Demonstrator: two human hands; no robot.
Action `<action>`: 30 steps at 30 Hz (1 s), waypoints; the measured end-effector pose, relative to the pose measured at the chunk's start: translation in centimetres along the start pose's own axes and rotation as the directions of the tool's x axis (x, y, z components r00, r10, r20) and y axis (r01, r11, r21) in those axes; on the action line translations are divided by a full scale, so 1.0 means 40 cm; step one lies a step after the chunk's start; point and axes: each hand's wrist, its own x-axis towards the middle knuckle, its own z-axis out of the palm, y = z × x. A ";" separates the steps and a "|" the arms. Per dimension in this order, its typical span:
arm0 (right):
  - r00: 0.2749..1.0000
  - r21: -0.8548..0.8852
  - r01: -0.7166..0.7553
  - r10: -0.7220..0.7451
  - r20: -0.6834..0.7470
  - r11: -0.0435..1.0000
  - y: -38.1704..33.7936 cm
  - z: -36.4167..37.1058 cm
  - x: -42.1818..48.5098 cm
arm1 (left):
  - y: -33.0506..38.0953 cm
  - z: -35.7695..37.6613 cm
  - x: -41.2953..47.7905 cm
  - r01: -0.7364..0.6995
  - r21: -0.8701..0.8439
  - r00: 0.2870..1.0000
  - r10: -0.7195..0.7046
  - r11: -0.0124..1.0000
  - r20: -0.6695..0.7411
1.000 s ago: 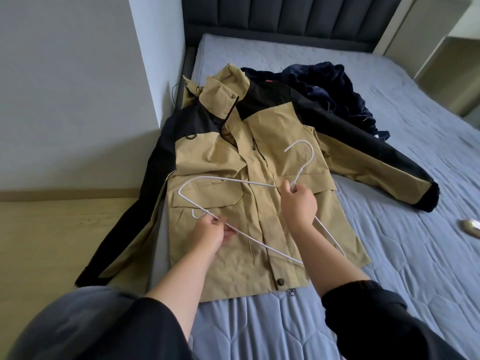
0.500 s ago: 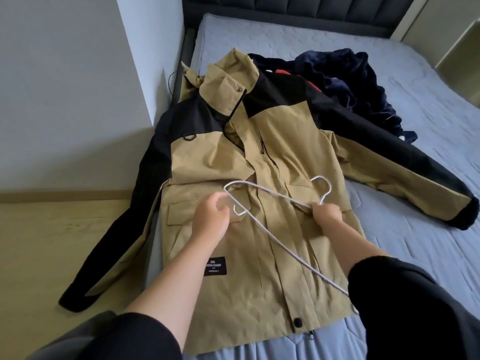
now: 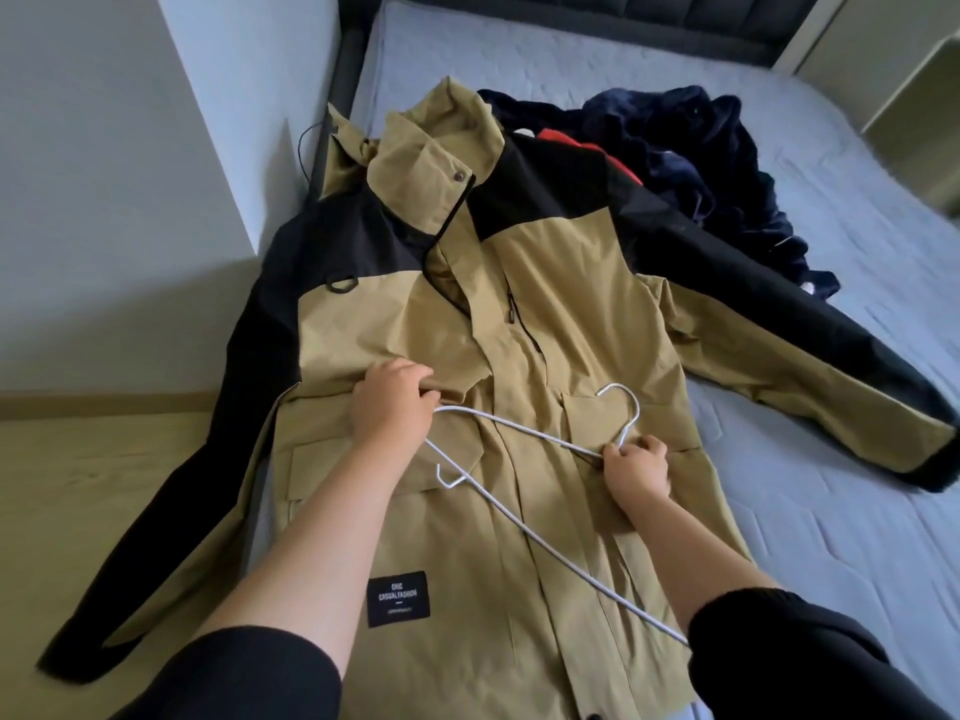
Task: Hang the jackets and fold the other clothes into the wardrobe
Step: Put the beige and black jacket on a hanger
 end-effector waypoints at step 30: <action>0.984 0.310 0.176 -0.168 -0.054 0.934 -0.194 -0.141 -0.197 | 0.020 -0.154 -0.294 0.077 -0.347 0.786 0.157 0.935 0.598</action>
